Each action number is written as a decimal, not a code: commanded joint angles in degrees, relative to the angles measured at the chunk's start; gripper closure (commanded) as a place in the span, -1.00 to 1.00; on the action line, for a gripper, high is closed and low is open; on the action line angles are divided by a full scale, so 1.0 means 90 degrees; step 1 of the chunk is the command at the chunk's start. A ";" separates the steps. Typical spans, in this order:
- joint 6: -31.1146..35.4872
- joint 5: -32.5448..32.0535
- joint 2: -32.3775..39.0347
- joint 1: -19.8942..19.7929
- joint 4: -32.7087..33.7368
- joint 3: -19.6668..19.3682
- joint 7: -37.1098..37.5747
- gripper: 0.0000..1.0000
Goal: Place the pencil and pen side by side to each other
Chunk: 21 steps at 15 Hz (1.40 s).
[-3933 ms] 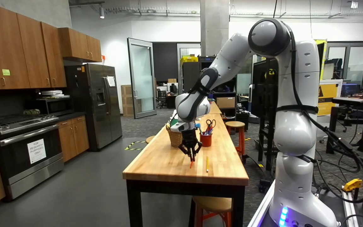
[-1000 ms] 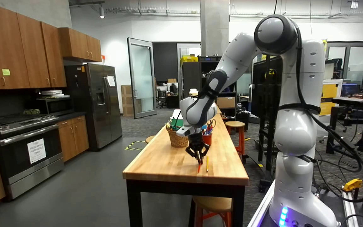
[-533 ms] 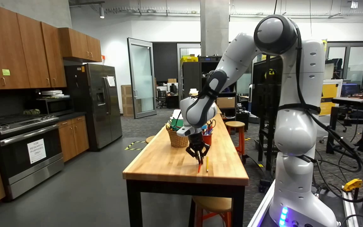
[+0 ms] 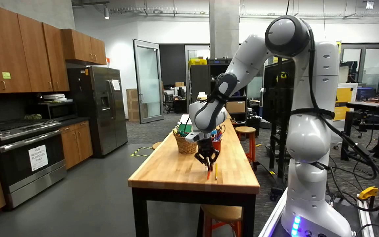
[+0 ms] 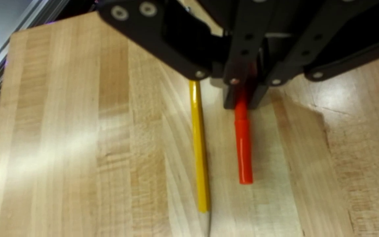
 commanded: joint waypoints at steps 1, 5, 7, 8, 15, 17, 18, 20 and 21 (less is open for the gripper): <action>-0.0046 -0.0136 -0.0095 -0.0026 0.0011 -0.0045 0.0096 0.24; -0.0058 -0.0076 -0.0126 -0.0035 0.0012 -0.0061 0.0067 -0.28; -0.0066 -0.0014 -0.0187 -0.0044 0.0006 -0.0079 0.0078 -0.56; -0.0090 0.0068 -0.0227 -0.0049 0.0012 -0.0093 0.0074 -0.68; -0.0149 0.1241 -0.0541 -0.0070 0.0224 -0.0198 0.0567 -1.00; -0.0152 0.1527 -0.0626 -0.0042 0.0285 -0.0191 0.0935 -1.00; -0.0135 0.1657 -0.0663 -0.0030 0.0312 -0.0186 0.1161 -1.00; -0.0122 0.1870 -0.0726 -0.0006 0.0373 -0.0169 0.1793 -1.00; -0.0210 0.1942 -0.0756 0.0011 0.0416 -0.0161 0.2129 -1.00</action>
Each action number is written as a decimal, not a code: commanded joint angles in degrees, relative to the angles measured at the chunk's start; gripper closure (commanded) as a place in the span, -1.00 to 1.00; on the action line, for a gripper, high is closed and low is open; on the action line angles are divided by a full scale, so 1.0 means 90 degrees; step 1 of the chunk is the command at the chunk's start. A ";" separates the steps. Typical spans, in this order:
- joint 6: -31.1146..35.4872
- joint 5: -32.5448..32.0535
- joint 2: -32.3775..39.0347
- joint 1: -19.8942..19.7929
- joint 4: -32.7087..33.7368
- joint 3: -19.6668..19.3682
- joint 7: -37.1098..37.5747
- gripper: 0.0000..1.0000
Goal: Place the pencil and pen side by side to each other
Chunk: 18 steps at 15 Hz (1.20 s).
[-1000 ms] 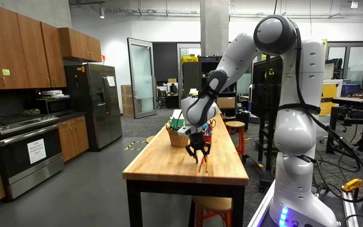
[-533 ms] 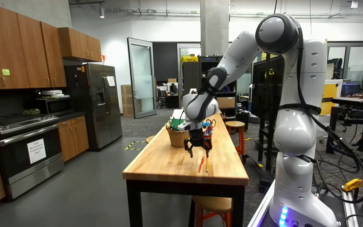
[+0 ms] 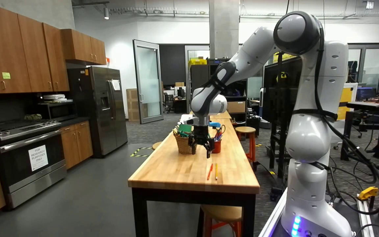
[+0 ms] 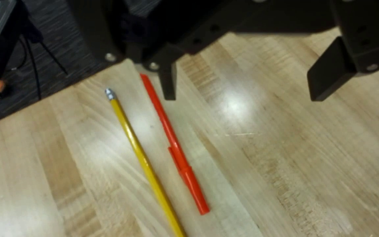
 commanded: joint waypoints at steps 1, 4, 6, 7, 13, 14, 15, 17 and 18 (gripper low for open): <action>-0.0197 0.0234 -0.0253 0.0071 0.0079 -0.0001 0.1189 -1.00; -0.0339 -0.0002 -0.0341 0.0086 0.0208 0.0072 0.2548 -1.00; -0.0385 -0.0085 -0.0363 0.0123 0.0303 0.0131 0.3459 -1.00; -0.0425 -0.0068 -0.0359 0.0149 0.0367 0.0157 0.3880 -1.00; -0.0538 -0.0344 -0.0311 0.0282 0.0676 0.0370 0.6676 -1.00; -0.0518 -0.0442 -0.0299 0.0296 0.0704 0.0399 0.7145 -1.00; -0.0517 -0.0533 -0.0282 0.0307 0.0734 0.0420 0.7606 -1.00; -0.0580 -0.0772 -0.0246 0.0306 0.0790 0.0446 0.8507 -1.00; -0.0637 -0.0888 -0.0232 0.0290 0.0811 0.0450 0.8924 -1.00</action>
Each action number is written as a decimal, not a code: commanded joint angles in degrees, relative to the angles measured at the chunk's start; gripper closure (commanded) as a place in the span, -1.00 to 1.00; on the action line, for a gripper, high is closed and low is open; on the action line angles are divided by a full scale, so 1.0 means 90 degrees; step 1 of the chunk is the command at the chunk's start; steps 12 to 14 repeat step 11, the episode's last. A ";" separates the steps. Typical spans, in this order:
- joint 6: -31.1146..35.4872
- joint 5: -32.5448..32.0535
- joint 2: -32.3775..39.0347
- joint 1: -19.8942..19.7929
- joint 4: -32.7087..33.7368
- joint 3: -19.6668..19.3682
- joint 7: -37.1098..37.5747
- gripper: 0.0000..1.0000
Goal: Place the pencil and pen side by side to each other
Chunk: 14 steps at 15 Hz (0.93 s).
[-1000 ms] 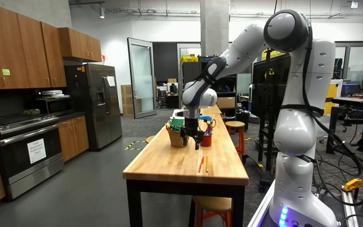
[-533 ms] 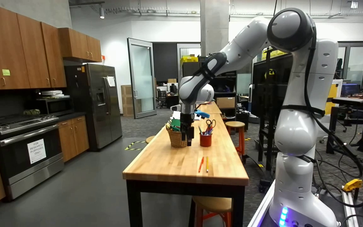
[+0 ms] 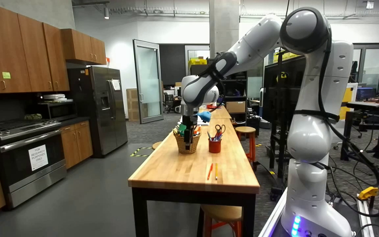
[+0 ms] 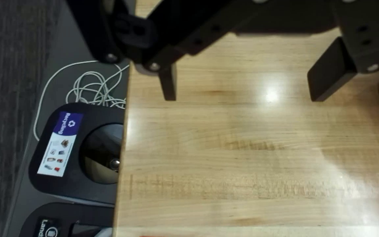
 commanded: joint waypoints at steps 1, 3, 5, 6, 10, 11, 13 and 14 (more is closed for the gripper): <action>-0.0324 -0.0423 0.0009 -0.0024 0.0155 0.0025 0.1523 -1.00; -0.0547 -0.0519 0.0009 -0.0055 0.0191 0.0019 0.2260 -1.00; -0.0735 -0.0518 0.0014 -0.0083 0.0215 0.0019 0.2953 -1.00; -0.0832 -0.0473 0.0022 -0.0097 0.0230 0.0011 0.3262 -1.00; -0.0860 -0.0369 0.0011 -0.0085 0.0145 -0.0031 0.3592 -1.00; -0.0869 -0.0369 0.0013 -0.0092 0.0141 -0.0035 0.3627 -1.00; -0.0869 -0.0369 0.0013 -0.0092 0.0141 -0.0035 0.3627 -1.00; -0.0869 -0.0369 0.0013 -0.0092 0.0141 -0.0035 0.3627 -1.00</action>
